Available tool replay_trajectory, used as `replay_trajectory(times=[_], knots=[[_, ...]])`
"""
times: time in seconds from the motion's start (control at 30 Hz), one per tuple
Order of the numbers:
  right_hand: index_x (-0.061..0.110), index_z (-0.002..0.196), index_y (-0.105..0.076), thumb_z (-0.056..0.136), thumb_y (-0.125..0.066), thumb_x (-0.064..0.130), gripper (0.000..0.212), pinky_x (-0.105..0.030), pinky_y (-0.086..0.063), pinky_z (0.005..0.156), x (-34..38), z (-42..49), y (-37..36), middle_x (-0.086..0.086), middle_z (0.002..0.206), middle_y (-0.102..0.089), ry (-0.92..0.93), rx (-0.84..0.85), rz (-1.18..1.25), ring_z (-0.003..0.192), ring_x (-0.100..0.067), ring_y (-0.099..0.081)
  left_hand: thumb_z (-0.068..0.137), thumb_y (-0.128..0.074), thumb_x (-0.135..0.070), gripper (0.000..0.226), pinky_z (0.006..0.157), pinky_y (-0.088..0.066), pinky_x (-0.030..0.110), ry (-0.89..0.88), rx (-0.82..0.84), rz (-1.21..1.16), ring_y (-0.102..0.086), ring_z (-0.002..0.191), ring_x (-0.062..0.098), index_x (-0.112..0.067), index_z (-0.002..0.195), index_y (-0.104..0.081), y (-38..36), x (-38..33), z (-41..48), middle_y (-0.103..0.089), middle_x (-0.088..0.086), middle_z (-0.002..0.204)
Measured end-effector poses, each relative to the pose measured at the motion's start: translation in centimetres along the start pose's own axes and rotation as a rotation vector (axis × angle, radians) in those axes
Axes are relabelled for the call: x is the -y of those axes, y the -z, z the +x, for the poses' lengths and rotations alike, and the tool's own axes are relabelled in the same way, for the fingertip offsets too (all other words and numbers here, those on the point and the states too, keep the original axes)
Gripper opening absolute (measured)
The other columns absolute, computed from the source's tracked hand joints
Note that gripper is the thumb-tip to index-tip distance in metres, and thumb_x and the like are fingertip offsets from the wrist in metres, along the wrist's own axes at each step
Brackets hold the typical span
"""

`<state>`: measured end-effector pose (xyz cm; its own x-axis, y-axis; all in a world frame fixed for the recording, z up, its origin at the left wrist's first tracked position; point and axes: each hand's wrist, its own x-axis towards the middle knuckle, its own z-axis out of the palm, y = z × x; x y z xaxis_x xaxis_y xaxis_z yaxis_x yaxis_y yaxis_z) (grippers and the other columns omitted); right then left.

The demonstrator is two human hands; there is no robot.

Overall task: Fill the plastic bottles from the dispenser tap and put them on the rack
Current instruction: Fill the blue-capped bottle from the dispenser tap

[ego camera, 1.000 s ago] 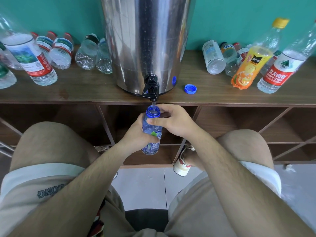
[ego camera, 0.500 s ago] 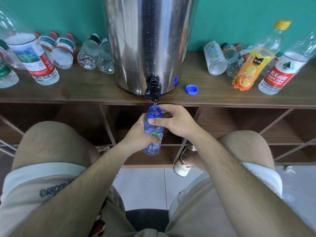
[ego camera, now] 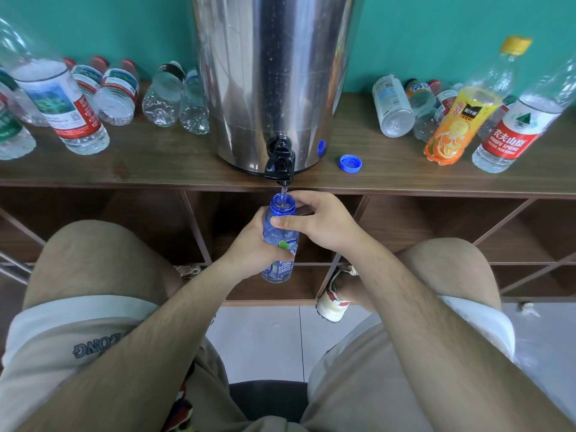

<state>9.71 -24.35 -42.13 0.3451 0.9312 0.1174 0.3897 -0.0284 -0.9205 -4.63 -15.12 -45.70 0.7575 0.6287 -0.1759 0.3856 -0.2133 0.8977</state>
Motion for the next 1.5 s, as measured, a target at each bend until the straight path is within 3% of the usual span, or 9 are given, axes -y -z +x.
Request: replay_trajectory(times=[0.17, 0.27, 0.5, 1.5], knots=[[0.034, 0.108, -0.078, 0.083, -0.088, 0.031, 0.027, -0.022, -0.054, 0.086, -0.2, 0.1, 0.0, 0.014, 0.103, -0.078, -0.018, 0.001, 0.005, 0.099, -0.004, -0.071, 0.070, -0.093, -0.007, 0.091, 0.094, -0.055, 0.031, 0.007, 0.006, 0.009, -0.065, 0.109, 0.009, -0.028, 0.143, -0.043, 0.0, 0.1, 0.1, -0.064, -0.012, 0.120], [0.033, 0.109, -0.078, 0.082, -0.088, 0.031, 0.029, -0.026, -0.056, 0.088, -0.2, 0.0, 0.0, 0.013, 0.103, -0.079, -0.025, -0.002, 0.010, 0.100, -0.005, -0.072, 0.071, -0.093, -0.007, 0.092, 0.096, -0.055, 0.034, 0.009, 0.005, 0.024, -0.065, 0.113, 0.015, -0.025, 0.145, -0.042, 0.0, 0.0, 0.1, -0.063, -0.006, 0.126], [0.035, 0.106, -0.077, 0.083, -0.088, 0.029, 0.027, -0.012, -0.052, 0.079, 0.0, -0.1, 0.0, 0.015, 0.101, -0.079, -0.017, -0.006, 0.010, 0.096, -0.002, -0.072, 0.073, -0.091, -0.006, 0.091, 0.106, -0.054, 0.047, 0.017, 0.001, 0.037, -0.063, 0.120, 0.020, -0.021, 0.147, -0.041, 0.0, -0.5, -0.2, -0.061, 0.001, 0.133], [0.027, 0.109, -0.078, 0.084, -0.087, 0.024, 0.027, -0.011, -0.050, 0.080, 0.1, -0.3, 0.0, 0.011, 0.102, -0.079, -0.032, -0.004, 0.015, 0.093, 0.001, -0.070, 0.074, -0.089, 0.000, 0.090, 0.109, -0.051, 0.051, 0.045, -0.001, 0.008, -0.062, 0.125, 0.025, -0.016, 0.149, -0.041, 0.0, -1.1, -0.7, -0.060, 0.007, 0.137]])
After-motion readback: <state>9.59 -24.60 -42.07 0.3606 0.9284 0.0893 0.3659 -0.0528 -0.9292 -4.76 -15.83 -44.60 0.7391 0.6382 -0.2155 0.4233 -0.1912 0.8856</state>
